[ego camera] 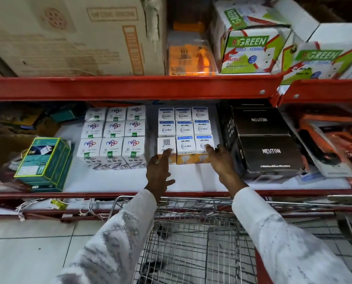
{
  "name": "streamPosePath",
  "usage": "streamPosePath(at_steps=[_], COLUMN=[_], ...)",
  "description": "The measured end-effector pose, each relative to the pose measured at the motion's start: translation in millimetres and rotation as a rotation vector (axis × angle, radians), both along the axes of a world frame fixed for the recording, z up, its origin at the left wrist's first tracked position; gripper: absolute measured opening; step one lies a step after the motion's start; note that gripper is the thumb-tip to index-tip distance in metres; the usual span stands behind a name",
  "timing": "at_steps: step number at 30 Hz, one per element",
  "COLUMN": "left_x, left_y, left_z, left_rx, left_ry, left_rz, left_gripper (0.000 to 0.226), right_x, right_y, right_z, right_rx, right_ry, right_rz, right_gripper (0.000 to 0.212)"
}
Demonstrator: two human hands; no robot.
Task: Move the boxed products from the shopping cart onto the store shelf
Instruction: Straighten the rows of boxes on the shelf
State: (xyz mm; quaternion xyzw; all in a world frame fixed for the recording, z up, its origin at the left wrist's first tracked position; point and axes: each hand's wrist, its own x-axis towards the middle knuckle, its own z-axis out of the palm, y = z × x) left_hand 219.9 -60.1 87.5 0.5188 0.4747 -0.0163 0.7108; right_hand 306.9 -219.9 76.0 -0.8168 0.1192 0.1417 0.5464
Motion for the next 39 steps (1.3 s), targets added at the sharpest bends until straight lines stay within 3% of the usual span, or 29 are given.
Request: streamPosePath(at_steps=[4, 7, 13, 23, 30, 32, 35, 39], left_x=[1.9, 3.5, 5.9, 5.9, -9.6, -27.0, -65.2, -112.1], left_y=[0.9, 2.2, 3.2, 5.5, 10.1, 14.2, 35.9, 89.9], left_z=[1.5, 1.3, -0.4, 4.5, 16.1, 25.1, 36.8, 50.5], left_rx=[0.013, 0.022, 0.010, 0.006, 0.016, -0.003, -0.022, 0.151], left_ry=[0.014, 0.020, 0.013, 0.021, -0.006, -0.022, -0.102, -0.125], left_rz=[-0.010, -0.029, -0.033, -0.073, -0.087, -0.096, -0.055, 0.102], left_gripper=[0.062, 0.062, 0.072, 0.063, 0.079, 0.070, 0.036, 0.021], right_x=[-0.2, -0.4, -3.8, -3.9, -24.0, -43.3, -79.6, -119.6], right_y=[1.9, 4.2, 7.8, 6.5, 8.2, 14.5, 35.4, 84.0], right_z=[-1.7, -1.5, -3.6, -0.5, 17.1, 31.2, 50.7, 48.6], right_rx=[0.045, 0.056, 0.043, 0.014, 0.000, -0.002, 0.087, 0.139], right_ry=[-0.020, -0.021, -0.013, -0.009, -0.056, -0.204, -0.394, -0.339], right_rz=[0.020, 0.012, -0.003, 0.029, -0.065, -0.215, -0.380, -0.272], right_gripper=[0.031, 0.024, 0.037, 0.041, 0.056, 0.049, 0.029, 0.010])
